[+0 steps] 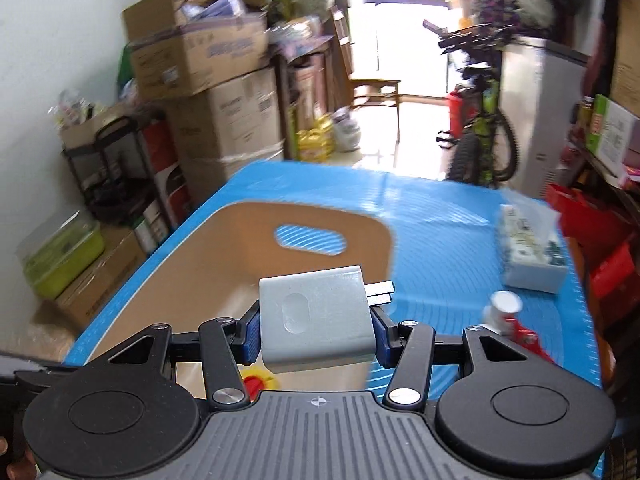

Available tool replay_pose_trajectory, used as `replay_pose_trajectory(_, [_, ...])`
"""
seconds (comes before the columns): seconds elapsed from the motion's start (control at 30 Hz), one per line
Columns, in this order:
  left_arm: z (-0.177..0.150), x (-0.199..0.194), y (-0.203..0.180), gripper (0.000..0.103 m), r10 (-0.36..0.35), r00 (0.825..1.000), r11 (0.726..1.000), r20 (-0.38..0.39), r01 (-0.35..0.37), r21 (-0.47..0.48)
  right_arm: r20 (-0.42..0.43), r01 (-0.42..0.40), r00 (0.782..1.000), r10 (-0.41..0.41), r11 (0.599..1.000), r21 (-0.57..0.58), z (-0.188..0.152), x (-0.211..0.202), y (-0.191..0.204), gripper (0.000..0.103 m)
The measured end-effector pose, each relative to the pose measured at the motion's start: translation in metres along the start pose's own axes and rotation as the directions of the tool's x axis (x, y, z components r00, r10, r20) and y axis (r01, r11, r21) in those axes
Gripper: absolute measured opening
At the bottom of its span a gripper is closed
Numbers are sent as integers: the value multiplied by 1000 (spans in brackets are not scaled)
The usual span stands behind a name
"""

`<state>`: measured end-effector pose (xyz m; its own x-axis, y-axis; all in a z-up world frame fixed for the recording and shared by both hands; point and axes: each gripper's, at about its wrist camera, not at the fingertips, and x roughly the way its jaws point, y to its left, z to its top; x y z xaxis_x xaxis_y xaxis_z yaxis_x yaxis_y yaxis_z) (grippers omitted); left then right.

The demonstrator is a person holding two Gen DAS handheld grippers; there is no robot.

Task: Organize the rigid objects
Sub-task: 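Carry the white charger plug into the bin with the right tool and release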

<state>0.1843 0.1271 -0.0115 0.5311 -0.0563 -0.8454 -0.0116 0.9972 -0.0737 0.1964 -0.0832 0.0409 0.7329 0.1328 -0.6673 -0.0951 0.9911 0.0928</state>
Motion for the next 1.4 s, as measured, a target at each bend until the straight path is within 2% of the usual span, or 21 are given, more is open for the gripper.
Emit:
replay_pose_trajectory(0.27, [0,0,0,9,0,1000,1000,0,0,0,-143,-55,989,48,997,-47,-14,41,35,57])
replay_pose_trajectory(0.53, [-1,1,-5,9,4,1000,1000,0,-4,0,-286,-46,958,15,994,-99,-29,69,54,57])
replay_pose_trajectory(0.6, [-1,1,-5,9,4,1000,1000,0,-4,0,-293,-39,956,4,993,-115,-29,69,57,57])
replay_pose_trajectory(0.73, [-1,1,-5,9,4,1000,1000,0,-4,0,-367,-33,930,-18,991,-132,-30,77,59,57])
replay_pose_trajectory(0.9, [-1,1,-4,9,3,1000,1000,-1,-3,0,-420,-37,907,-29,988,-149,-32,85,62,57])
replay_pose_trajectory(1.13, [-1,1,-5,9,4,1000,1000,0,-4,0,-460,-32,887,-36,990,-139,-32,90,61,57])
replay_pose_trajectory(1.2, [-1,1,-4,9,4,1000,1000,-1,-4,0,-459,-36,888,-26,991,-126,-30,89,58,60])
replay_pose_trajectory(1.33, [-1,1,-6,9,4,1000,1000,-5,-4,-2,-412,-43,911,3,995,-88,-26,81,51,68])
replay_pose_trajectory(1.4, [-1,0,-6,9,4,1000,1000,-5,-4,-3,-393,-42,919,5,996,-84,-25,75,47,68])
